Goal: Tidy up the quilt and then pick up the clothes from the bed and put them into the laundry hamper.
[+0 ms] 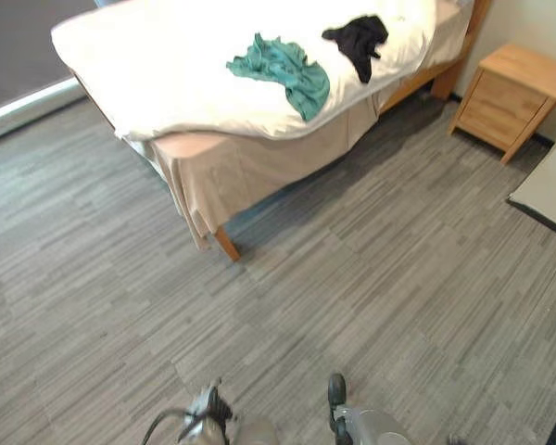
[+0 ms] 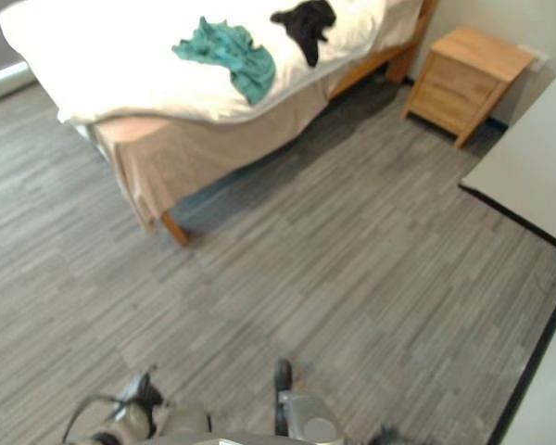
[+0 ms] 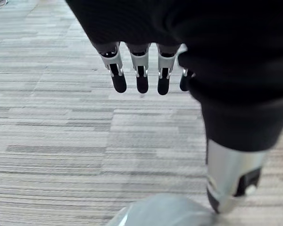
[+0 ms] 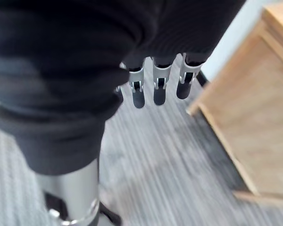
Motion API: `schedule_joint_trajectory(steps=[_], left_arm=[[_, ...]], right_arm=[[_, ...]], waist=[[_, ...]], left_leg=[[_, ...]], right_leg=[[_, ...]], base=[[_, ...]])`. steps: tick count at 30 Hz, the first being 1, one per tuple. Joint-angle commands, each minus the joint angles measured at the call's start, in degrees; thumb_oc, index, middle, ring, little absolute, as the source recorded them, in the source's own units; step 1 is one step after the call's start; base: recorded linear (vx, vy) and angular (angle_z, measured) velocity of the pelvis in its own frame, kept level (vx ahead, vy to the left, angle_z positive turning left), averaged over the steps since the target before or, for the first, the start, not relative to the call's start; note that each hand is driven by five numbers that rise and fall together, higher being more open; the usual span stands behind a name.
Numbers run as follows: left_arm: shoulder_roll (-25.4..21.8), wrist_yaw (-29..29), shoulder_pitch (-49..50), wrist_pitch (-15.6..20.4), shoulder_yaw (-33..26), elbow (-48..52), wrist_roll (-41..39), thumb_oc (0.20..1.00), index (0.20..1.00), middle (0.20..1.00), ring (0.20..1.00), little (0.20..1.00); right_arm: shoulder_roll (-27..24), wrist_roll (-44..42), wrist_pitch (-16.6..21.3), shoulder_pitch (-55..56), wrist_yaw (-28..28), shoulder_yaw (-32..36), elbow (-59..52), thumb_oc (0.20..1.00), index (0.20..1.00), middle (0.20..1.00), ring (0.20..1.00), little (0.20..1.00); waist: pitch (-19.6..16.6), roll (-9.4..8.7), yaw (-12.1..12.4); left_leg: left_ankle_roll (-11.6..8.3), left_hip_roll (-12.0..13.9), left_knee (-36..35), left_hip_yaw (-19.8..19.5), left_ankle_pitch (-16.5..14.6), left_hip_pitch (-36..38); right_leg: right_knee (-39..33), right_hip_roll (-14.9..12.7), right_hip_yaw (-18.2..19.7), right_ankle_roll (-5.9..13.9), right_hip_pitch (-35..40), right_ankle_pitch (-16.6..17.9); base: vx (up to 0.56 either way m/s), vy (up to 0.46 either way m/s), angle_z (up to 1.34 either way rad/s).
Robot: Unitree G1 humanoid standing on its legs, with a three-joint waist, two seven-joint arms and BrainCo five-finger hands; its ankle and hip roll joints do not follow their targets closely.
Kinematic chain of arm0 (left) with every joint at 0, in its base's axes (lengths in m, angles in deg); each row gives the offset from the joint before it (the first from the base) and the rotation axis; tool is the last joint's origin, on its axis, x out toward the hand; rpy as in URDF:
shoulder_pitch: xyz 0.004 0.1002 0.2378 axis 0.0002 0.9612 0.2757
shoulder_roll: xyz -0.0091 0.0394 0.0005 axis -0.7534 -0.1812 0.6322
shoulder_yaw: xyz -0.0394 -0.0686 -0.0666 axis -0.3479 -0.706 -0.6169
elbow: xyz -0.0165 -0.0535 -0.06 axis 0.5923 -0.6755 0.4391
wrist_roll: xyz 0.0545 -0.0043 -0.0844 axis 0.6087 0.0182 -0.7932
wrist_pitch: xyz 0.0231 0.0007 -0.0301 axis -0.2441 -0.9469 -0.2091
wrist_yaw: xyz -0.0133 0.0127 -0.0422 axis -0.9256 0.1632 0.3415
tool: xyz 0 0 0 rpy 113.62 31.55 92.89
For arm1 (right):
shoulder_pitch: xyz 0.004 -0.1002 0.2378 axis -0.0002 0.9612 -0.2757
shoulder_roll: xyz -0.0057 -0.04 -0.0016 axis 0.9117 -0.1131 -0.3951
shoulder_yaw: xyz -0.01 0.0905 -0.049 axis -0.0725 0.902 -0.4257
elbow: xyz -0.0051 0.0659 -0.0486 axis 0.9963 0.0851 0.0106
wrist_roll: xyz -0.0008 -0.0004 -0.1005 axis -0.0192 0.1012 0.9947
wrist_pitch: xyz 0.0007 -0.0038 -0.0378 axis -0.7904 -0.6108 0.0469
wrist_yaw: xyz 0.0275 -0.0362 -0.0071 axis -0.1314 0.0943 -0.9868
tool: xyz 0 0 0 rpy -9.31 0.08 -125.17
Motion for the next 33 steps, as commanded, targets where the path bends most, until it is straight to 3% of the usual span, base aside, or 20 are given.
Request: schedule_joint_trajectory(steps=[1, 2, 5, 7, 10, 13, 14, 16, 17, 18, 19, 20, 23, 25, 27, 28, 29, 30, 31, 33], left_arm=[[-0.1, -3.5, -0.3, 0.8, 2.4, 3.0, -2.8, 1.000, 1.000, 1.000, 1.000, 1.000], [0.1, -3.9, 0.1, 0.9, 2.4, 3.0, -2.7, 1.000, 1.000, 1.000, 1.000, 1.000], [0.5, -2.8, 1.3, 0.7, 2.9, 2.8, -0.3, 1.000, 1.000, 1.000, 1.000, 1.000], [0.5, -2.5, 2.1, 0.2, 3.5, 2.3, 2.0, 1.000, 1.000, 1.000, 1.000, 1.000], [0.4, -2.0, 4.0, -0.1, 1.4, 0.5, -0.2, 1.000, 1.000, 1.000, 1.000, 1.000], [-1.1, 0.1, 4.3, -1.0, 0.8, -1.0, 1.1, 1.000, 1.000, 1.000, 1.000, 1.000], [-1.6, 0.6, 4.3, -1.0, 0.9, -1.1, 1.6, 1.000, 1.000, 1.000, 1.000, 1.000], [-2.6, 1.6, 4.1, -1.0, 1.3, -1.1, 2.2, 1.000, 1.000, 1.000, 1.000, 1.000], [-3.1, 1.8, 3.8, -0.9, 1.2, -1.1, 2.0, 1.000, 1.000, 1.000, 1.000, 1.000], [-3.6, 1.5, 3.5, -0.9, 1.2, -1.2, 1.8, 1.000, 1.000, 1.000, 1.000, 1.000], [-3.6, 1.5, 3.4, -0.9, 1.1, -1.2, 1.8, 1.000, 1.000, 1.000, 1.000, 1.000], [-4.1, 1.2, 3.1, -0.9, 0.6, -1.7, 1.7, 1.000, 1.000, 1.000, 1.000, 1.000], [-4.5, 1.0, 2.0, -1.1, 0.7, -2.2, 2.7, 1.000, 1.000, 1.000, 1.000, 1.000], [-4.9, 1.0, 1.9, -0.8, 1.6, -2.5, 3.5, 1.000, 1.000, 1.000, 1.000, 1.000], [-4.3, 0.1, 3.0, 0.0, 1.2, -1.1, 1.9, 1.000, 1.000, 1.000, 1.000, 1.000], [-3.4, -1.1, 2.8, 0.6, 0.1, -0.2, -1.6, 1.000, 1.000, 1.000, 1.000, 1.000], [-3.4, -1.1, 2.8, 0.6, 0.1, -0.2, -1.6, 1.000, 1.000, 1.000, 1.000, 1.000], [-3.3, -1.4, 2.2, 0.7, 0.3, 0.6, -2.7, 1.000, 1.000, 1.000, 1.000, 1.000], [-3.3, -2.2, 0.9, 1.0, 1.1, 1.7, -3.8, 1.000, 1.000, 1.000, 1.000, 1.000], [-3.2, -2.4, 0.8, 1.3, 0.9, 2.0, -4.7, 1.000, 1.000, 1.000, 1.000, 1.000]], right_arm=[[-2.7, 1.3, -0.1, -0.2, 1.9, -0.9, 0.0, 1.000, 1.000, 1.000, 1.000, 1.000], [-2.6, 1.4, 0.2, -0.4, 2.0, -1.0, -0.3, 1.000, 1.000, 1.000, 1.000, 1.000], [-2.0, 1.2, 0.8, 0.7, 2.1, -0.1, -0.9, 1.000, 1.000, 1.000, 1.000, 1.000], [-1.4, 1.2, 1.0, 1.2, 2.2, 0.2, -0.5, 1.000, 1.000, 1.000, 1.000, 1.000], [0.7, 0.8, 1.1, 2.3, 1.9, 0.5, 0.5, 1.000, 1.000, 1.000, 1.000, 1.000], [2.4, 0.4, 0.8, 2.7, 0.8, 1.1, 0.0, 1.000, 1.000, 1.000, 1.000, 1.000], [2.7, 0.2, 0.9, 2.4, 0.6, 1.1, -0.4, 1.000, 1.000, 1.000, 1.000, 1.000], [3.2, -0.3, 0.9, 1.8, 0.6, 1.5, -1.6, 1.000, 1.000, 1.000, 1.000, 1.000], [3.2, -0.5, 0.9, 1.7, 1.0, 1.7, -2.1, 1.000, 1.000, 1.000, 1.000, 1.000], [3.2, -0.2, 1.0, 1.6, 1.2, 1.2, -3.0, 1.000, 1.000, 1.000, 1.000, 1.000], [3.2, -0.2, 1.0, 1.5, 1.2, 1.2, -3.0, 1.000, 1.000, 1.000, 1.000, 1.000], [3.0, 0.6, 0.9, 1.6, 0.9, 0.2, -3.0, 1.000, 1.000, 1.000, 1.000, 1.000], [2.4, 1.4, 0.3, 0.8, 0.1, -0.5, -1.9, 1.000, 1.000, 1.000, 1.000, 1.000], [2.0, 2.0, 0.1, 1.3, 0.2, -0.9, -0.8, 1.000, 1.000, 1.000, 1.000, 1.000], [1.6, 1.5, 0.1, 0.5, 0.9, -0.5, -1.5, 1.000, 1.000, 1.000, 1.000, 1.000], [0.9, 1.5, 0.4, 0.4, 1.5, -0.6, -1.6, 1.000, 1.000, 1.000, 1.000, 1.000], [0.9, 1.5, 0.4, 0.4, 1.5, -0.6, -1.6, 1.000, 1.000, 1.000, 1.000, 1.000], [0.1, 1.6, 0.3, 0.1, 1.8, -0.6, -1.8, 1.000, 1.000, 1.000, 1.000, 1.000], [-0.8, 2.1, 0.2, -0.5, 2.3, -1.1, -1.5, 1.000, 1.000, 1.000, 1.000, 1.000], [-1.2, 2.2, 0.1, -0.8, 2.4, -1.2, -1.2, 1.000, 1.000, 1.000, 1.000, 1.000]], waist=[[3.1, 0.16, 1.9], [2.6, 0.45, 2.5], [0.8, 1.25, 3.4], [-0.4, 1.44, 3.7], [-2.4, 0.37, 4.1], [-1.4, -0.33, 2.7], [-0.7, -0.24, 2.1], [0.4, 0.75, 1.5], [0.8, 0.82, 1.2], [1.2, 0.87, 0.9], [1.1, 1.01, 0.9], [1.1, 0.48, 0.3], [0.6, 0.46, -0.7], [-0.1, 0.47, -0.9], [-0.3, 1.25, -1.0], [1.4, 1.74, -0.4], [1.1, 1.69, -0.5], [2.9, 1.06, -0.1], [4.3, -0.11, 0.5], [4.2, 0.29, 0.6]], left_leg=[[3.25, -3.7, -14.1, 6.7, -1.5, 0.0], [3.53, -4.3, -20.1, 8.2, -2.0, -0.3], [2.79, -4.4, -41.1, 16.3, 3.0, 1.2], [3.20, -3.4, -46.4, 19.7, 4.6, 2.1], [5.53, -5.7, -49.6, 18.0, 4.7, 6.1], [7.21, -6.0, -50.8, 18.1, 1.5, 11.7], [7.48, -5.8, -50.8, 17.8, 0.8, 13.1], [7.63, -4.2, -50.8, 17.3, -0.4, 15.6], [7.45, -4.3, -50.8, 16.7, -1.0, 16.6], [6.93, -4.4, -50.8, 15.2, -1.9, 18.2], [6.87, -4.2, -50.8, 15.2, -1.9, 18.1], [5.93, -5.0, -50.8, 13.1, -3.6, 19.8], [4.03, -4.4, -50.8, 10.8, -5.1, 20.9], [3.38, -4.0, -50.8, 10.0, -7.0, 22.9], [3.14, -3.4, -48.3, 10.0, -7.9, 24.9], [1.41, -0.7, -30.8, 8.4, -4.4, 16.7], [1.40, -0.7, -30.6, 8.2, -4.4, 16.2], [1.11, -0.4, -21.6, 6.5, -2.4, 10.7], [1.73, -0.9, -18.7, 6.0, -2.0, 5.5], [2.04, -1.5, -21.2, 6.2, -3.3, 5.0]], right_leg=[[-5.0, -4.0, 3.6, 9.70, 7.0, -9.2], [-5.1, -4.0, 3.4, 10.02, 8.6, -10.3], [-5.4, -2.8, 1.2, 11.01, 13.7, -14.3], [-4.4, -2.0, 0.3, 11.38, 16.4, -16.5], [5.2, -1.7, -0.8, 12.88, 15.7, -17.3], [23.8, -3.2, -2.2, 17.56, 8.8, -11.1], [29.7, -3.5, -2.0, 18.07, 6.0, -8.8], [36.7, -4.9, -2.3, 18.12, 0.1, -7.6], [34.6, -6.2, -2.7, 17.30, -1.0, -9.0], [27.3, -6.2, -2.4, 15.72, -1.8, -11.6], [27.0, -6.0, -2.4, 15.64, -1.8, -11.3], [13.9, -5.0, -0.4, 15.07, -1.6, -11.5], [0.0, -6.1, 2.9, 16.81, -3.5, -6.0], [-2.6, -7.1, 3.8, 16.93, -3.3, -5.7], [-0.3, -6.6, 4.4, 16.42, -2.8, -5.7], [0.7, -6.4, 3.6, 13.86, -0.9, -6.4], [0.6, -6.4, 3.5, 13.82, -1.2, -6.2], [1.0, -6.8, 2.2, 12.57, -0.3, -6.9], [-0.1, -7.3, 1.1, 11.32, 1.8, -8.1], [-0.9, -7.3, 0.9, 11.47, 3.0, -8.5]], base=[[0.51, 0.090, 0.05], [0.54, 0.124, 0.15], [0.52, 0.113, 0.23], [0.51, 0.130, -0.05], [0.47, 0.146, 0.09], [0.33, 0.128, 0.42], [0.30, 0.108, 0.76], [0.35, 0.077, 0.97], [0.52, -0.011, 1.12], [0.40, -0.039, 0.86], [0.55, -0.171, 0.67], [0.43, -0.205, 0.54], [0.47, -0.278, 0.58], [0.42, -0.227, 0.72], [0.43, -0.296, 0.22], [0.25, -0.294, 0.05], [0.08, -0.322, 0.08], [0.01, -0.215, 0.24], [0.02, -0.210, 0.52], [0.15, -0.012, 0.46]])
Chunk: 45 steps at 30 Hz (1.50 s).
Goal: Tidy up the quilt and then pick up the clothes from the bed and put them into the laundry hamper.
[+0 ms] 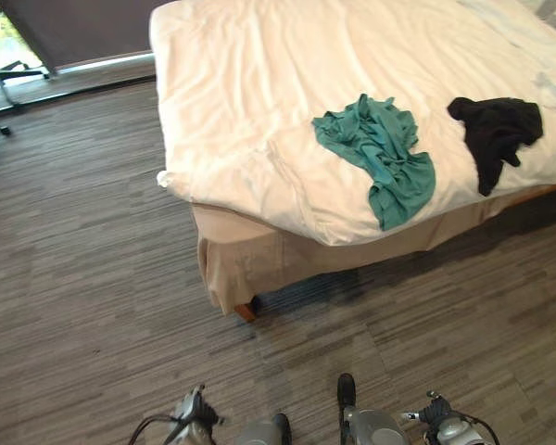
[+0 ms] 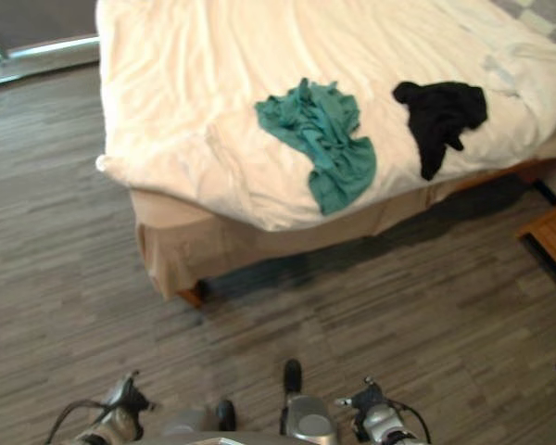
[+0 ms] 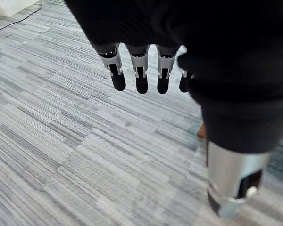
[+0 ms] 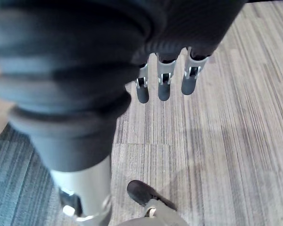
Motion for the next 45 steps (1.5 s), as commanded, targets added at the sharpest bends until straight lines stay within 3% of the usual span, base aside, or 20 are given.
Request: schedule_joint_trajectory(steps=[1, 4, 7, 9, 10, 11, 13, 14, 16, 17, 20, 22, 26, 32, 33, 35, 36, 37, 38, 45], left_arm=[[-0.9, -2.5, 0.0, 1.4, 0.4, 2.4, -4.0, 1.000, 1.000, 1.000, 1.000, 1.000], [0.6, -4.6, 1.7, 3.5, -7.5, 2.1, -16.9, 1.000, 1.000, 1.000, 1.000, 1.000], [1.1, -6.5, 2.5, 5.2, -10.8, 3.4, -22.9, 1.000, 1.000, 1.000, 1.000, 1.000], [0.9, -8.9, 3.5, 8.1, -15.0, 7.6, -30.5, 1.000, 1.000, 1.000, 1.000, 1.000], [-0.3, -11.3, 5.5, 11.4, -18.5, 15.1, -35.4, 1.000, 1.000, 1.000, 1.000, 1.000], [-0.3, -11.3, 5.5, 11.4, -18.5, 15.1, -35.4, 1.000, 1.000, 1.000, 1.000, 1.000], [-4.8, -13.6, 8.4, 13.2, -20.2, 29.5, -30.1, 1.000, 1.000, 1.000, 1.000, 1.000], [-4.8, -13.6, 8.6, 13.1, -20.2, 29.8, -30.1, 1.000, 1.000, 1.000, 1.000, 1.000], [-10.1, -14.2, 7.8, 11.9, -19.8, 36.9, -22.6, 1.000, 1.000, 1.000, 1.000, 1.000], [-16.8, -14.5, 5.6, 11.2, -19.1, 45.9, -14.4, 1.000, 1.000, 1.000, 1.000, 1.000], [-21.9, -14.3, 2.1, 11.4, -18.0, 51.9, -8.8, 1.000, 1.000, 1.000, 1.000, 1.000], [-26.3, -12.9, -6.6, 10.6, -11.7, 53.2, -3.5, 1.000, 1.000, 1.000, 1.000, 1.000], [-28.9, -13.0, -26.6, 6.1, 2.2, 45.1, 4.7, 1.000, 1.000, 1.000, 1.000, 1.000], [-21.1, -10.1, -50.9, -0.9, 19.0, 15.6, 9.9, 1.000, 1.000, 1.000, 1.000, 1.000], [-18.5, -7.8, -53.8, -2.7, 23.4, 7.9, 15.4, 1.000, 1.000, 1.000, 1.000, 1.000], [-17.6, -6.9, -54.7, -3.4, 24.8, 5.7, 17.3, 1.000, 1.000, 1.000, 1.000, 1.000], [-16.8, -6.1, -54.8, -4.1, 25.3, 3.8, 18.9, 0.884, 0.884, 0.884, 0.884, 0.884], [-16.1, -5.3, -54.0, -4.5, 25.3, 2.0, 19.9, 0.272, 0.272, 0.272, 0.272, 0.272], [-15.6, -4.4, -52.7, -5.1, 24.8, 0.1, 20.5, 0.200, 0.200, 0.200, 0.200, 0.200], [-16.5, -3.4, -39.8, -7.0, 15.7, -6.0, 17.2, 0.200, 0.200, 0.200, 0.200, 0.200]], right_arm=[[-4.0, 2.2, -0.6, -0.9, 1.1, -0.9, 1.0, 1.000, 1.000, 1.000, 1.000, 1.000], [-4.4, 3.6, -0.6, 0.5, 1.1, -0.3, 1.8, 1.000, 1.000, 1.000, 1.000, 1.000], [-3.5, 4.7, -0.7, 1.5, 1.7, -0.3, 1.8, 1.000, 1.000, 1.000, 1.000, 1.000], [-2.9, 5.2, -0.7, 2.4, 2.2, 0.1, 1.1, 1.000, 1.000, 1.000, 1.000, 1.000], [-2.3, 5.5, -0.3, 3.8, 2.3, 0.3, -1.0, 1.000, 1.000, 1.000, 1.000, 1.000], [-2.3, 5.5, -0.3, 3.8, 2.3, 0.3, -1.0, 1.000, 1.000, 1.000, 1.000, 1.000], [-2.0, 6.1, 0.5, 6.2, 2.9, 1.3, -3.6, 1.000, 1.000, 1.000, 1.000, 1.000], [-1.9, 6.1, 0.5, 6.2, 2.9, 1.3, -3.6, 1.000, 1.000, 1.000, 1.000, 1.000], [-2.2, 5.5, 1.0, 7.4, 2.8, 2.1, -4.1, 1.000, 1.000, 1.000, 1.000, 1.000], [-2.5, 4.1, 1.6, 8.3, 2.4, 2.6, -4.5, 1.000, 1.000, 1.000, 1.000, 1.000], [-2.7, 3.2, 1.6, 8.4, 2.0, 2.8, -3.6, 1.000, 1.000, 1.000, 1.000, 1.000], [-3.4, 2.9, 1.3, 7.4, 1.6, 2.4, -2.1, 1.000, 1.000, 1.000, 1.000, 1.000], [-4.7, 1.5, 1.2, 4.6, 2.1, 1.6, -0.5, 1.000, 1.000, 1.000, 1.000, 1.000], [-6.5, -0.7, 1.3, -0.2, 3.6, -0.5, 0.1, 1.000, 1.000, 1.000, 1.000, 1.000], [-6.6, -0.6, 1.5, -0.9, 3.8, -1.4, 0.5, 1.000, 1.000, 1.000, 1.000, 1.000], [-6.7, -0.6, 1.6, -1.2, 4.0, -1.8, 0.7, 1.000, 1.000, 1.000, 1.000, 1.000], [-6.6, -1.0, 1.8, -1.3, 4.2, -1.8, 0.8, 1.000, 1.000, 1.000, 1.000, 1.000], [-6.5, -1.4, 1.9, -1.3, 4.2, -1.9, 0.9, 1.000, 1.000, 1.000, 1.000, 1.000], [-6.4, -1.8, 1.9, -1.3, 4.2, -1.8, 1.0, 1.000, 1.000, 1.000, 1.000, 1.000], [-6.2, -0.1, 1.5, -0.2, 3.3, -2.9, 1.8, 1.000, 1.000, 1.000, 1.000, 1.000]], waist=[[2.4, 2.20, 0.8], [0.0, 4.83, 1.1], [-1.0, 4.89, 0.7], [-1.7, 4.89, 0.6], [-2.2, 4.81, 0.6], [-2.2, 4.81, 0.6], [-2.4, 4.56, 0.7], [-2.4, 4.52, 0.7], [-2.2, 4.44, 0.5], [-1.6, 4.59, 0.2], [-1.3, 4.83, -0.4], [-0.5, 5.26, -1.8], [1.3, 5.52, -4.3], [4.1, 5.40, -7.9], [5.5, 5.40, -8.7], [5.9, 5.34, -8.8], [6.6, 5.35, -9.1], [6.8, 5.30, -9.2], [7.1, 5.36, -9.2], [6.0, 5.75, -8.0]], left_leg=[[0.23, 4.8, -10.0, 0.7, -3.3, 2.2], [-0.48, 5.0, -25.7, 0.8, -0.3, 6.1], [-0.47, 4.2, -28.6, 0.6, 0.0, 8.7], [-0.53, 4.2, -31.0, 1.6, 0.2, 10.7], [-0.44, 4.1, -33.3, 2.2, 0.5, 12.6], [-0.44, 4.1, -33.3, 2.2, 0.5, 12.6], [-0.68, 4.4, -34.0, 2.8, 0.0, 13.4], [-0.68, 4.3, -34.0, 2.8, 0.0, 13.5], [-0.88, 4.4, -34.0, 3.0, -0.4, 13.6], [-0.93, 4.3, -34.0, 3.1, -0.8, 13.5], [-1.06, 4.3, -34.0, 3.6, -0.9, 13.0], [-1.15, 4.3, -34.0, 4.8, -0.9, 12.1], [-0.94, 4.4, -34.0, 6.5, -0.3, 9.0], [-0.82, 4.6, -34.0, 8.9, 0.9, 4.7], [-0.76, 4.8, -34.0, 9.4, 1.0, 4.5], [-0.75, 4.8, -34.0, 9.7, 1.2, 4.1], [-0.73, 4.8, -34.0, 9.9, 1.1, 4.2], [-0.76, 4.9, -34.0, 10.2, 1.3, 4.0], [-0.77, 4.9, -34.0, 10.4, 1.3, 4.0], [-0.96, 5.2, -34.0, 10.4, 0.8, 6.3]], right_leg=[[2.8, -0.9, 2.7, 8.99, -1.6, -7.1], [4.1, -0.2, 1.7, 9.77, -0.2, -9.1], [4.8, -0.1, 1.6, 10.00, 0.3, -9.0], [4.4, -0.3, 1.7, 10.40, 0.6, -8.6], [3.6, -0.5, 2.3, 10.84, 1.2, -8.2], [3.6, -0.5, 2.3, 10.84, 1.2, -8.2], [2.3, -0.9, 2.3, 11.50, 1.9, -7.7], [2.3, -0.9, 2.3, 11.51, 2.0, -7.7], [1.8, -1.2, 2.5, 11.94, 2.1, -7.4], [1.6, -1.4, 2.6, 12.39, 1.8, -7.1], [1.1, -1.5, 3.0, 12.71, 0.8, -6.4], [0.7, -1.5, 4.1, 13.18, -1.1, -5.4], [1.1, -1.0, 6.0, 13.66, -6.2, -3.9], [1.5, -0.4, 8.0, 14.69, -12.4, -2.1], [1.8, -0.3, 8.2, 14.79, -13.3, -2.3], [2.0, -0.2, 8.5, 14.79, -14.0, -2.1], [2.1, -0.2, 8.4, 14.85, -14.0, -2.3], [2.2, -0.1, 8.5, 14.85, -14.4, -2.1], [2.1, -0.2, 8.6, 14.92, -14.5, -2.0], [2.1, -0.4, 7.7, 14.23, -12.2, -2.9]], base=[[0.27, 0.114, 0.00], [0.29, 0.179, -0.16], [0.19, 0.121, -0.01], [0.17, 0.089, -0.09], [0.15, 0.074, 0.13], [0.16, 0.060, -0.07], [0.10, 0.021, -0.15], [0.06, 0.004, 0.05], [0.04, 0.007, 0.00], [0.00, 0.000, 0.00], [-0.01, 0.014, -0.05], [-0.05, 0.041, -0.24], [-0.09, 0.052, -0.26], [-0.06, 0.028, -0.39], [-0.04, 0.033, -0.36], [-0.02, 0.016, -0.21], [-0.02, 0.006, -0.29], [-0.01, 0.004, -0.27], [0.00, 0.000, -0.16], [0.01, -0.010, -0.04]])
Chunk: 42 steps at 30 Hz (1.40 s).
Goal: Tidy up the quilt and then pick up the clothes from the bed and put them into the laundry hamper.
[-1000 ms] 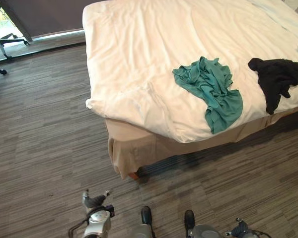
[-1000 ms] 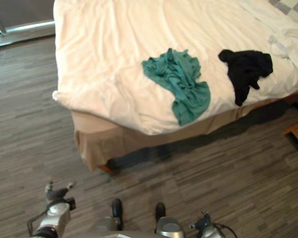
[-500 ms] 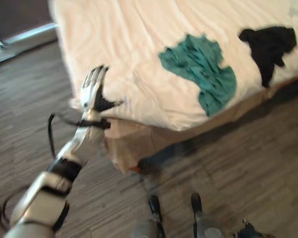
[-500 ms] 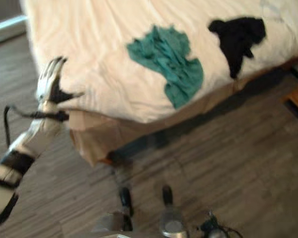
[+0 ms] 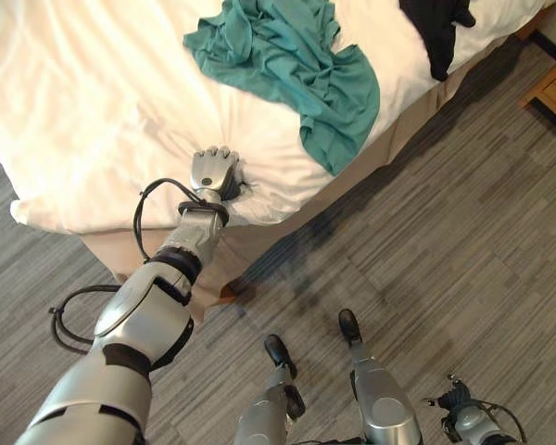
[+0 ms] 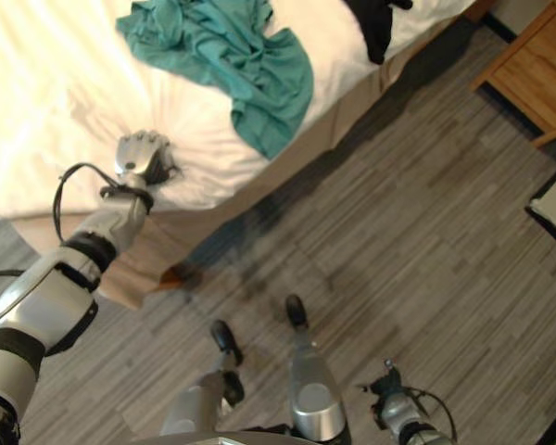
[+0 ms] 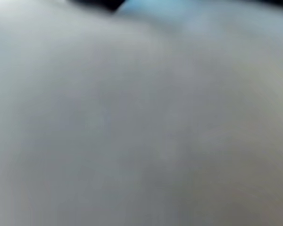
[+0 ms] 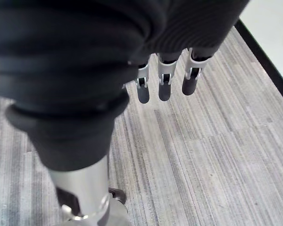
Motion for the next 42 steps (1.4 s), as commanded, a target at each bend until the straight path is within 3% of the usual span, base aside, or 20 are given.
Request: schedule_joint_trajectory(steps=[1, 4, 7, 10, 11, 12, 17, 18, 19, 20, 24, 25, 28, 30, 31, 34, 37, 39, 40, 42], left_arm=[[-3.6, 3.9, 7.8, -4.9, -3.4, -11.8, -2.1, 0.200, 0.200, 0.200, 0.200, 0.200], [-5.5, 2.2, 20.7, -3.9, -13.8, -9.4, -9.7, 0.200, 0.200, 0.200, 0.200, 0.200], [-1.7, 1.1, 37.8, -0.1, -24.9, -6.8, -20.6, 0.200, 0.200, 0.200, 0.200, 0.200], [3.3, 1.3, 48.6, 0.8, -30.6, -7.2, -25.8, 0.206, 0.206, 0.206, 0.206, 0.206], [5.1, 1.6, 51.5, 0.6, -32.0, -8.2, -26.7, 0.501, 0.501, 0.501, 0.501, 0.501], [6.9, 2.2, 54.6, 0.5, -33.3, -9.9, -27.6, 1.000, 1.000, 1.000, 1.000, 1.000], [11.7, 4.5, 60.9, -1.2, -36.6, -16.2, -29.6, 1.000, 1.000, 1.000, 1.000, 1.000], [12.8, 5.5, 62.3, -2.2, -36.5, -17.5, -28.0, 1.000, 1.000, 1.000, 1.000, 1.000], [12.8, 5.5, 62.3, -2.2, -36.5, -17.5, -28.0, 1.000, 1.000, 1.000, 1.000, 1.000], [13.7, 6.3, 63.5, -2.6, -35.2, -17.2, -25.6, 1.000, 1.000, 1.000, 1.000, 1.000], [14.2, 8.2, 63.3, -2.4, -30.8, -14.6, -20.9, 1.000, 1.000, 1.000, 1.000, 1.000], [14.0, 8.6, 62.4, -2.0, -28.7, -13.2, -19.1, 1.000, 1.000, 1.000, 1.000, 1.000], [13.1, 8.6, 59.7, -0.6, -22.0, -8.7, -14.8, 1.000, 1.000, 1.000, 1.000, 1.000], [12.7, 8.4, 58.1, -0.2, -20.3, -7.2, -14.5, 1.000, 1.000, 1.000, 1.000, 1.000], [11.2, 6.7, 54.1, 0.9, -18.0, -4.0, -16.2, 1.000, 1.000, 1.000, 1.000, 1.000], [9.4, 3.9, 48.4, 2.8, -14.9, 1.0, -21.1, 1.000, 1.000, 1.000, 1.000, 1.000], [9.2, 1.8, 44.3, 4.3, -10.7, 7.0, -24.1, 1.000, 1.000, 1.000, 1.000, 1.000], [9.0, 1.9, 43.0, 4.7, -8.9, 8.9, -24.2, 1.000, 1.000, 1.000, 1.000, 1.000], [9.0, 1.4, 39.8, 4.8, -5.2, 11.4, -23.0, 1.000, 1.000, 1.000, 1.000, 1.000], [9.4, 1.1, 36.9, 4.6, -2.0, 11.9, -21.6, 1.000, 1.000, 1.000, 1.000, 1.000]], right_arm=[[-0.7, 0.4, -1.0, 1.2, 0.5, -0.6, 3.6, 1.000, 1.000, 1.000, 1.000, 1.000], [-1.1, 2.1, -2.4, 1.1, 0.3, 0.3, 4.2, 1.000, 1.000, 1.000, 1.000, 1.000], [-1.2, 2.4, -3.4, 0.6, 0.2, 3.0, 4.2, 1.000, 1.000, 1.000, 1.000, 1.000], [-1.5, -0.7, -3.4, 0.4, 0.9, 7.3, 2.3, 1.000, 1.000, 1.000, 1.000, 1.000], [-1.5, -1.5, -3.4, 0.4, 1.0, 8.4, 1.6, 1.000, 1.000, 1.000, 1.000, 1.000], [-1.8, -2.6, -3.3, 0.2, 0.9, 9.5, -0.1, 1.000, 1.000, 1.000, 1.000, 1.000], [-3.5, -4.1, -2.5, -0.7, 0.5, 10.1, -11.4, 1.000, 1.000, 1.000, 1.000, 1.000], [-6.0, -3.8, -1.8, -1.3, -0.4, 10.1, -22.4, 1.000, 1.000, 1.000, 1.000, 1.000], [-6.0, -3.8, -1.8, -1.2, -0.4, 10.1, -22.4, 1.000, 1.000, 1.000, 1.000, 1.000], [-8.9, -3.6, -0.4, -2.1, -1.4, 10.2, -34.5, 1.000, 1.000, 1.000, 1.000, 1.000], [-14.8, -1.8, 2.2, -7.0, -4.5, 8.4, -51.6, 1.000, 1.000, 1.000, 1.000, 1.000], [-16.2, -2.4, 3.0, -10.7, -5.5, 6.4, -54.2, 0.200, 0.200, 0.200, 0.200, 0.200], [-17.8, -6.1, 6.7, -20.7, -7.9, 0.9, -65.2, 0.200, 0.200, 0.200, 0.200, 0.200], [-17.1, -7.7, 7.8, -25.2, -8.1, -1.9, -65.9, 0.200, 0.200, 0.200, 0.200, 0.200], [-15.9, -10.7, 8.7, -36.9, -7.1, -8.0, -61.9, 0.200, 0.200, 0.200, 0.200, 0.200], [-13.5, -11.1, 7.3, -51.6, -4.7, -14.7, -52.9, 0.200, 0.200, 0.200, 0.200, 0.200], [-7.6, -13.2, 5.8, -56.5, -1.6, -16.3, -38.9, 0.200, 0.200, 0.200, 0.200, 0.200], [-7.1, -13.1, 5.2, -58.3, -1.8, -17.2, -35.8, 0.200, 0.200, 0.200, 0.200, 0.200], [-3.3, -13.5, 4.3, -58.7, -1.2, -17.6, -26.5, 0.200, 0.200, 0.200, 0.200, 0.200], [-0.3, -9.2, 2.8, -59.8, -1.2, -20.0, -19.3, 0.200, 0.200, 0.200, 0.200, 0.200]], waist=[[-1.6, -2.73, 3.4], [-3.1, -1.75, 5.5], [-4.7, -1.24, 7.9], [-5.8, -1.09, 9.0], [-5.8, -1.12, 9.2], [-6.4, -1.12, 9.7], [-7.6, -2.07, 11.0], [-7.7, -2.75, 11.6], [-7.8, -2.75, 11.6], [-8.1, -3.22, 12.2], [-8.3, -3.74, 13.3], [-8.3, -3.91, 13.6], [-7.4, -4.36, 14.4], [-6.9, -4.52, 14.7], [-5.0, -4.85, 15.8], [-2.2, -4.85, 18.1], [0.8, -3.88, 20.2], [1.6, -3.45, 20.7], [3.2, -2.05, 22.0], [4.5, -0.87, 22.7]], left_leg=[[-3.86, 1.5, -0.2, -0.3, -5.3, 4.3], [-3.99, 1.3, -0.2, -1.3, -5.9, 6.3], [-4.07, 1.0, -0.2, -2.9, -6.1, 7.2], [-3.95, 0.9, -0.2, -3.5, -6.3, 7.8], [-3.87, 0.8, -0.2, -3.8, -6.5, 8.2], [-3.79, 0.8, -0.2, -4.1, -6.5, 8.4], [-3.69, 0.7, -0.2, -4.9, -6.8, 9.3], [-3.66, 0.8, -0.2, -5.3, -7.0, 9.8], [-3.67, 0.8, -0.2, -5.3, -6.9, 9.6], [-3.58, 0.8, -0.2, -5.6, -7.1, 9.9], [-3.47, 0.8, -0.2, -5.8, -7.3, 10.1], [-3.44, 0.9, -0.2, -5.8, -7.1, 9.8], [-3.30, 1.2, -0.2, -5.8, -7.0, 8.8], [-3.29, 1.2, -0.2, -5.9, -6.5, 7.8], [-3.36, 1.4, -0.2, -6.3, -5.6, 5.6], [-3.78, 1.8, -0.2, -7.5, -3.9, 2.2], [-4.48, 2.1, -0.2, -9.0, -2.3, -1.4], [-4.78, 2.1, -0.2, -9.7, -1.7, -3.0], [-5.21, 2.2, -0.2, -10.7, -0.8, -5.7], [-5.31, 2.1, -0.1, -11.4, 0.0, -7.9]], right_leg=[[3.3, -3.8, -3.0, 5.89, -3.6, -5.1], [2.9, -4.4, -4.0, 5.43, -0.5, -5.7], [2.2, -4.8, -5.3, 4.93, 1.8, -6.2], [2.3, -5.1, -5.9, 4.57, 3.0, -6.5], [2.3, -5.2, -6.1, 4.54, 3.7, -6.7], [2.3, -5.2, -6.4, 4.43, 4.1, -6.8], [2.1, -5.6, -7.5, 4.39, 5.7, -7.2], [2.4, -5.8, -8.0, 4.45, 6.5, -7.5], [2.3, -5.7, -7.9, 4.42, 6.3, -7.4], [2.5, -5.8, -8.2, 4.45, 6.7, -7.7], [2.6, -5.7, -8.7, 4.63, 7.3, -8.1], [2.6, -5.7, -8.7, 4.63, 6.9, -7.8], [2.7, -5.8, -8.6, 4.83, 5.6, -7.4], [2.8, -5.8, -8.5, 4.80, 4.5, -7.1], [3.5, -5.7, -8.5, 4.74, 2.1, -6.6], [4.5, -5.4, -9.3, 4.54, -1.2, -6.1], [5.3, -5.5, -10.9, 4.46, -3.6, -5.9], [5.6, -5.6, -11.7, 4.49, -4.6, -6.0], [6.5, -5.9, -12.9, 4.55, -6.7, -6.1], [8.1, -6.2, -13.9, 4.56, -8.8, -6.6]], base=[[0.05, -0.015, -0.08], [0.07, -0.024, -0.04], [0.06, -0.025, 0.16], [0.05, -0.001, 0.14], [0.06, 0.010, 0.15], [0.06, 0.020, 0.19], [0.03, -0.014, 0.30], [0.00, -0.022, 0.21], [0.00, -0.022, 0.33], [0.00, -0.006, 0.32], [0.00, 0.005, 0.32], [-0.04, -0.001, 0.39], [-0.08, 0.005, 0.20], [-0.14, 0.003, -0.03], [-0.21, -0.003, -0.09], [-0.17, -0.021, -0.07], [-0.09, -0.048, 0.34], [-0.08, -0.047, 0.33], [-0.10, -0.029, 0.36], [-0.12, -0.031, 0.42]])
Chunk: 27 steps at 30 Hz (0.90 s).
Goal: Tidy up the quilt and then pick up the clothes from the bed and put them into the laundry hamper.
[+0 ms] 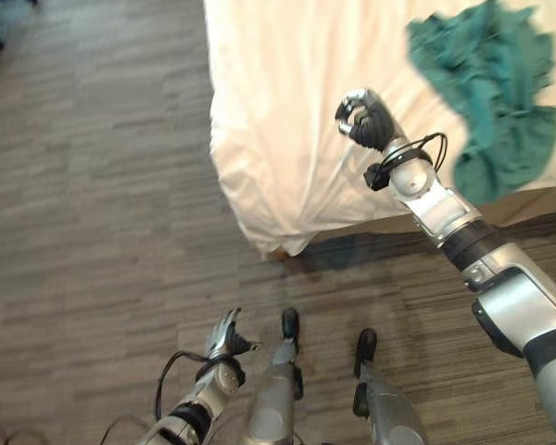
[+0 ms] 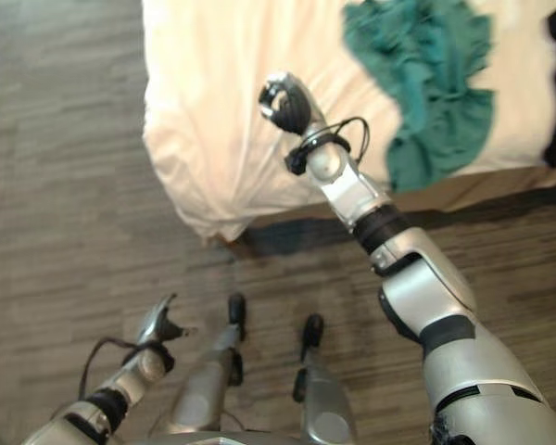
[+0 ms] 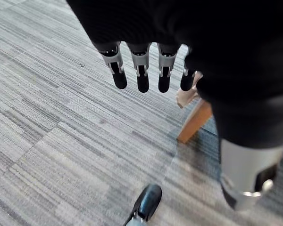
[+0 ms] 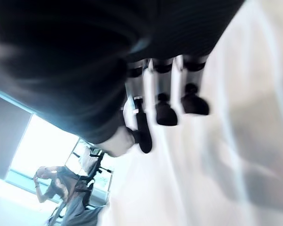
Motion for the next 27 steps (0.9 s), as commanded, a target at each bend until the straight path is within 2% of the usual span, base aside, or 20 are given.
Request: schedule_joint_trajectory(steps=[1, 3, 5, 8, 9, 10, 12, 13, 14, 17, 19, 21, 22, 23, 24, 25, 27], left_arm=[[-1.0, -2.1, -6.1, 0.0, 2.4, -1.9, 1.1, 1.000, 1.000, 1.000, 1.000, 1.000], [0.0, -2.4, -7.4, -0.4, 2.5, -3.5, 1.2, 1.000, 1.000, 1.000, 1.000, 1.000], [1.0, -2.6, -7.0, -0.9, 2.6, -5.6, 1.5, 1.000, 1.000, 1.000, 1.000, 1.000], [2.8, -2.4, -5.2, -1.7, 1.4, -10.2, 2.3, 1.000, 1.000, 1.000, 1.000, 1.000], [2.8, -2.4, -5.2, -1.7, 1.4, -10.2, 2.3, 1.000, 1.000, 1.000, 1.000, 1.000], [3.5, -1.1, -3.4, -2.6, 0.2, -12.6, 3.1, 1.000, 1.000, 1.000, 1.000, 1.000], [3.4, 0.6, -1.6, -3.8, -2.0, -15.3, 3.8, 1.000, 1.000, 1.000, 1.000, 1.000], [3.0, 1.2, -0.5, -4.7, -3.6, -16.5, 4.4, 1.000, 1.000, 1.000, 1.000, 1.000], [3.1, 1.2, -0.5, -4.7, -3.6, -16.5, 4.4, 1.000, 1.000, 1.000, 1.000, 1.000], [2.7, 1.1, 0.4, -5.5, -5.9, -17.0, 4.9, 1.000, 1.000, 1.000, 1.000, 1.000], [3.0, 0.3, 0.3, -5.5, -6.5, -16.3, 4.5, 1.000, 1.000, 1.000, 1.000, 1.000], [3.1, -0.4, -0.8, -5.1, -6.0, -15.3, 4.4, 1.000, 1.000, 1.000, 1.000, 1.000], [2.7, -1.3, -2.2, -4.0, -4.1, -12.4, 4.5, 1.000, 1.000, 1.000, 1.000, 1.000], [1.8, -2.0, -3.6, -1.9, -2.4, -7.5, 2.8, 1.000, 1.000, 1.000, 1.000, 1.000], [1.7, -1.7, -3.8, -1.2, -1.7, -5.5, 1.5, 1.000, 1.000, 1.000, 1.000, 1.000], [1.4, -1.6, -4.3, -0.3, -0.7, -3.9, 0.2, 1.000, 1.000, 1.000, 1.000, 1.000], [1.1, -1.0, -4.7, -0.2, 0.6, -3.0, 0.8, 1.000, 1.000, 1.000, 1.000, 1.000]], right_arm=[[2.5, 5.0, -1.0, -1.3, 0.2, -3.8, 5.0, 0.200, 0.200, 0.200, 0.200, 0.200], [5.9, 7.1, -1.8, 2.7, -2.2, -5.5, 7.4, 0.200, 0.200, 0.200, 0.200, 0.200], [11.7, 9.6, -1.9, 9.9, -5.4, -8.6, 7.0, 0.200, 0.200, 0.200, 0.200, 0.200], [16.1, 6.3, -1.3, 21.8, -10.2, -11.0, 3.7, 0.200, 0.200, 0.200, 0.200, 0.200], [16.1, 6.3, -1.4, 21.9, -10.2, -11.0, 3.7, 0.200, 0.200, 0.200, 0.200, 0.200], [17.0, 2.0, -0.6, 29.2, -14.8, -13.2, -1.9, 0.200, 0.200, 0.200, 0.200, 0.200], [15.2, -2.6, 0.8, 33.2, -18.5, -14.1, -11.1, 0.200, 0.200, 0.200, 0.200, 0.200], [13.4, -5.2, 2.3, 34.0, -18.8, -13.8, -18.4, 0.200, 0.200, 0.200, 0.200, 0.200], [13.3, -5.2, 2.2, 34.0, -18.8, -13.8, -18.5, 0.200, 0.200, 0.200, 0.200, 0.200], [9.2, -4.9, 5.0, 29.9, -15.3, -9.7, -31.1, 0.200, 0.200, 0.200, 0.200, 0.200], [7.1, -4.8, 6.0, 26.5, -10.9, -5.7, -33.4, 0.200, 0.200, 0.200, 0.200, 0.200], [3.3, -0.3, 6.4, 20.4, -4.8, -1.1, -31.9, 0.200, 0.200, 0.200, 0.200, 0.200], [-0.9, 3.3, 4.9, 13.9, 1.6, 3.4, -26.9, 0.200, 0.200, 0.200, 0.200, 0.200], [-4.8, 3.7, 3.0, 8.7, 6.1, 6.7, -17.3, 0.200, 0.200, 0.200, 0.200, 0.200], [-5.9, 2.1, 2.1, 7.5, 7.1, 8.2, -13.2, 0.200, 0.200, 0.200, 0.200, 0.200], [-7.8, -0.4, 0.6, 7.1, 8.9, 11.1, -3.3, 0.200, 0.200, 0.200, 0.200, 0.200], [-9.1, -2.2, -1.0, 8.3, 8.2, 13.1, 6.9, 0.200, 0.200, 0.200, 0.200, 0.200]], waist=[[4.8, -1.22, 1.8], [5.6, -0.74, 1.7], [5.5, -0.66, 1.2], [5.1, -1.38, 0.1], [4.9, -1.37, 0.1], [3.9, -1.96, -0.6], [2.2, -3.02, -1.7], [1.1, -3.65, -2.4], [1.0, -3.63, -2.4], [0.3, -4.18, -3.7], [0.6, -4.04, -4.2], [1.2, -3.48, -4.3], [2.2, -2.33, -4.3], [2.7, -1.07, -4.2], [2.9, -0.65, -4.3], [3.5, 0.03, -4.6], [3.7, 0.37, -4.9]], left_leg=[[-5.80, 2.4, 0.2, 0.7, -5.8, 3.0], [-5.82, 2.3, 0.5, 0.7, -5.7, 2.4], [-5.62, 2.1, 0.6, 0.5, -5.7, 2.6], [-5.29, 2.0, 0.3, 0.8, -6.4, 4.6], [-5.28, 2.0, 0.3, 0.8, -6.3, 4.4], [-5.06, 1.9, -0.1, 0.9, -6.9, 6.0], [-4.95, 1.8, -0.2, 1.3, -8.0, 8.5], [-4.86, 1.8, -0.2, 1.9, -8.7, 10.2], [-4.85, 1.8, -0.2, 1.9, -8.6, 10.0], [-5.03, 2.1, -0.1, 2.9, -9.6, 11.9], [-5.04, 2.2, 0.4, 3.6, -9.7, 11.7], [-5.25, 2.2, 1.7, 4.0, -9.6, 10.4], [-5.58, 2.1, 3.2, 4.1, -9.7, 8.4], [-5.75, 1.9, 3.8, 4.3, -9.3, 6.1], [-5.80, 1.9, 4.0, 4.5, -9.1, 5.4], [-5.85, 1.7, 4.5, 4.7, -9.1, 4.6], [-5.57, 1.4, 6.0, 5.0, -9.6, 3.6]], right_leg=[[3.7, -5.3, 0.7, 5.48, -3.7, -4.4], [4.9, -5.6, -0.1, 5.42, -4.4, -5.0], [5.1, -5.5, -0.3, 5.19, -4.2, -5.3], [4.8, -5.5, 0.6, 5.08, -2.5, -5.7], [4.7, -5.4, 0.6, 5.07, -2.6, -5.5], [4.0, -5.3, 1.1, 5.07, -1.2, -5.5], [3.2, -5.0, 1.4, 5.04, 1.2, -5.7], [2.5, -4.8, 1.8, 4.98, 2.8, -5.8], [2.3, -4.8, 1.8, 4.97, 2.7, -5.6], [1.9, -4.6, 2.5, 4.88, 3.9, -6.0], [2.2, -4.5, 3.3, 4.70, 3.2, -6.0], [2.5, -4.6, 3.5, 4.52, 1.9, -5.7], [2.6, -5.0, 3.4, 4.49, 0.8, -5.4], [2.3, -5.4, 3.0, 4.74, -0.8, -4.6], [2.2, -5.6, 2.6, 4.82, -1.2, -4.5], [2.5, -5.9, 2.3, 4.99, -1.7, -4.7], [3.3, -6.3, 2.3, 5.10, -2.5, -4.9]], base=[[-0.09, -0.033, 0.33], [-0.04, -0.031, 0.16], [0.02, -0.004, 0.12], [0.04, 0.028, 0.01], [0.04, 0.033, -0.02], [0.06, 0.018, 0.00], [0.12, 0.016, 0.04], [0.09, 0.008, 0.07], [0.07, -0.003, 0.03], [0.02, -0.006, -0.15], [-0.04, 0.008, -0.31], [-0.07, -0.015, -0.45], [-0.10, -0.017, -0.19], [-0.08, 0.003, 0.10], [-0.06, 0.021, 0.34], [-0.03, 0.021, 0.40], [-0.03, 0.035, 0.32]])
